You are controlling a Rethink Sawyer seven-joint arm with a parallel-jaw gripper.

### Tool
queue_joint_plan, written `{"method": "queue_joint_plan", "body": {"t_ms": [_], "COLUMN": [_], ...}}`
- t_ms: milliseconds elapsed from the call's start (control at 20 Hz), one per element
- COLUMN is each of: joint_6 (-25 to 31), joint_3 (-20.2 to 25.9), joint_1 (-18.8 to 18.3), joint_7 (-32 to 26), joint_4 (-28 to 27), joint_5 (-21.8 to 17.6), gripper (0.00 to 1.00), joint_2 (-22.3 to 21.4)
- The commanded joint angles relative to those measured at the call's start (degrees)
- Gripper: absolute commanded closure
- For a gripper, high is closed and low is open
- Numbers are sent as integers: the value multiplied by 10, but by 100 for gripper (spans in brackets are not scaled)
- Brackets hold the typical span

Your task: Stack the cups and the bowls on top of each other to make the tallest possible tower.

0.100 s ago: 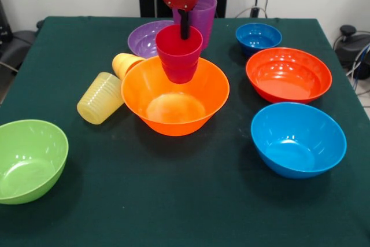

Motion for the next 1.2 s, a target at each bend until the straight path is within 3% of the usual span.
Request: {"method": "queue_joint_plan", "body": {"t_ms": [50,600,1200], "joint_6": [26,13,2], "joint_3": [26,26,24], "joint_1": [-5,-8,1], "joint_7": [-60,-73,-54], "joint_4": [-21,-48,-41], "joint_5": [-18,-38,-43], "gripper": [100,100,100], "joint_2": [3,35,28]}}
